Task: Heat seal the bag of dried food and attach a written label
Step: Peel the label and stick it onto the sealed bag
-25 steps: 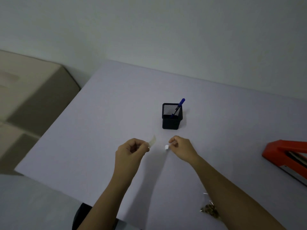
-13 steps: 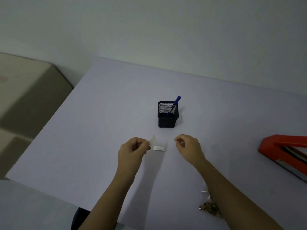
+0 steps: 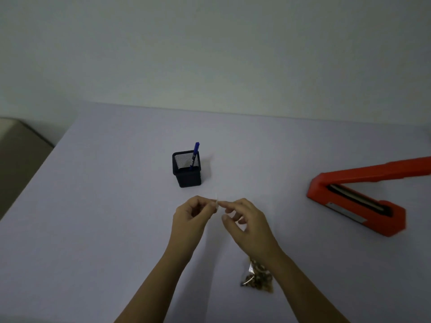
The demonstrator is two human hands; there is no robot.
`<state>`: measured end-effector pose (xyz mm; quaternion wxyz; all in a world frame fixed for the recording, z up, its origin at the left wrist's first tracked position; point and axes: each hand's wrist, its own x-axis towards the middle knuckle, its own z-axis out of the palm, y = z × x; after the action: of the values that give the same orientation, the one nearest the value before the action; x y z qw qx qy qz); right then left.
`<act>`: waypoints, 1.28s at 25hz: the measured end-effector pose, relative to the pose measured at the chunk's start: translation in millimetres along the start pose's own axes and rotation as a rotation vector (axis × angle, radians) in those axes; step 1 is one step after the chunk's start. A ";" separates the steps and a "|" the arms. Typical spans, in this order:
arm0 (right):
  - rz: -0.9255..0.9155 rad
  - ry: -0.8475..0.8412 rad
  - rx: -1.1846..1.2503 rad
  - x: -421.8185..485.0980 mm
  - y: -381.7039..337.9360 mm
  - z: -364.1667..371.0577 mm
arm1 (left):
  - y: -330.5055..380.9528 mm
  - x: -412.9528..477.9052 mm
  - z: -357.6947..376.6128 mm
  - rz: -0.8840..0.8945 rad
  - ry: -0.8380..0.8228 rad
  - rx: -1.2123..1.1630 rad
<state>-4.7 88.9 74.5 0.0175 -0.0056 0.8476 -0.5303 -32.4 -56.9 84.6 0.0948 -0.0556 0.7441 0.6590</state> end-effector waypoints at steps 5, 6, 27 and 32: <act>0.148 0.118 0.125 -14.0 4.0 -26.8 | 7.8 -10.6 31.0 0.089 -0.106 0.082; 0.179 0.150 0.174 -16.5 7.6 -31.1 | 8.5 -13.3 36.5 0.112 -0.131 0.114; 0.523 0.234 0.099 -21.3 129.8 -45.9 | -79.9 35.0 103.3 -0.179 -0.206 0.356; 0.584 0.251 0.071 -14.2 146.7 -39.4 | -97.2 44.2 109.3 -0.203 -0.194 0.458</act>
<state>9.5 188.9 -40.0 0.0642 0.3040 0.7899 -0.5288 -48.0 41.1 -31.6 0.2411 -0.0436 0.8519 0.4629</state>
